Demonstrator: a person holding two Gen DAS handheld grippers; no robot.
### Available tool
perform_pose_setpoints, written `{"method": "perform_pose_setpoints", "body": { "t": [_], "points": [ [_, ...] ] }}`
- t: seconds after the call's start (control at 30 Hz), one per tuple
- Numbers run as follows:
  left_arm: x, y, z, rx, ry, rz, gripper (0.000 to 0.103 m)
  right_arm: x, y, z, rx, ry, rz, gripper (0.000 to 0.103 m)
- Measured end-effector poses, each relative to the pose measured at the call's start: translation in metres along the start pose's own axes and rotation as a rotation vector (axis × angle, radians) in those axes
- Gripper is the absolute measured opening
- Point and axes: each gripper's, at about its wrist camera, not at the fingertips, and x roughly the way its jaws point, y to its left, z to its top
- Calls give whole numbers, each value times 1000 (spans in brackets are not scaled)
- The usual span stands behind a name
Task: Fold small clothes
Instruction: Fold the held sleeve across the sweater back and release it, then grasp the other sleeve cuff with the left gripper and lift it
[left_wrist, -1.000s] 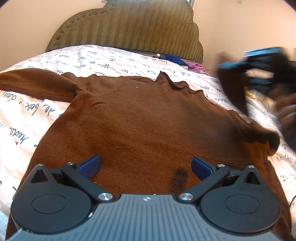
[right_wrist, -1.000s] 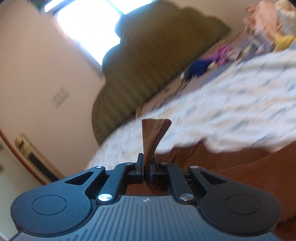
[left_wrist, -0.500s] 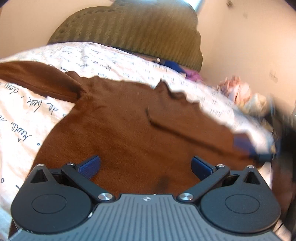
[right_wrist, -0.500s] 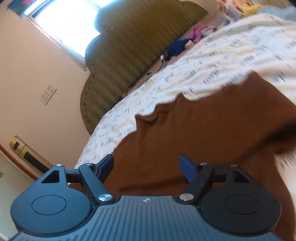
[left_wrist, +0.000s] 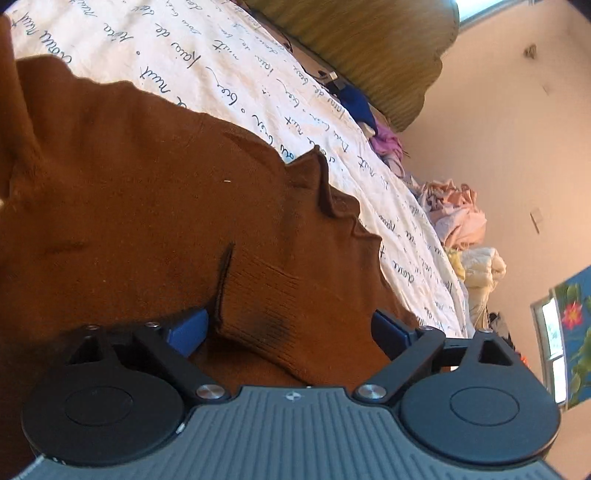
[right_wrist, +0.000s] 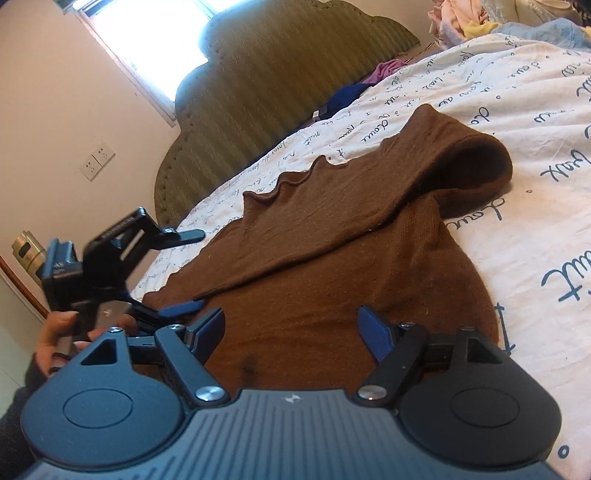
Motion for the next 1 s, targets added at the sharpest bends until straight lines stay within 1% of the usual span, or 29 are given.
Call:
{"method": "perform_pose_setpoints", "body": {
  "t": [0.03,0.1,0.13,0.17,0.2,0.23,0.33,0.4,0.47,0.57,0.63,0.73,0.77,0.87,0.9,0.93,1.0],
  "points": [
    [-1,-4,-1,20,-12,3,88,-1,-2,0,12,-2,10,79],
    [2,-12,-3,77,-27,32,56,-1,-4,0,23,-5,21,80],
    [3,-16,-3,94,-19,49,22,0,-4,1,24,-7,23,81],
    [9,-17,-2,113,-2,73,5,0,-3,0,20,-7,23,81],
    [12,-19,-3,129,2,105,3,0,-2,0,15,-7,21,81],
    [13,-21,-3,154,-17,131,3,0,-2,0,12,-7,20,81],
    [1,-35,-3,282,-104,188,3,0,-1,-1,12,-8,20,81],
    [-12,-44,-1,345,-165,208,3,-1,-1,-1,11,-8,19,81],
    [-26,-45,3,378,-218,230,3,-1,-1,-1,8,-8,17,81],
    [-44,-31,14,387,-288,301,3,-1,-1,-1,4,-7,15,81],
    [-47,-12,23,365,-292,363,3,0,-1,-1,2,-6,14,81],
    [-37,14,26,345,-240,436,4,0,0,-1,-3,-5,10,81],
    [-33,21,24,344,-226,450,4,1,0,-1,-6,-4,8,81],
    [-27,22,13,403,-258,462,4,0,2,1,-17,5,-7,81],
    [-28,21,12,413,-264,467,4,-1,6,4,-25,12,-28,82],
    [-27,21,10,422,-268,468,4,-3,12,10,-35,18,-50,83],
    [-25,22,9,419,-273,456,4,-8,25,30,-64,-15,-38,83]
  ]
}}
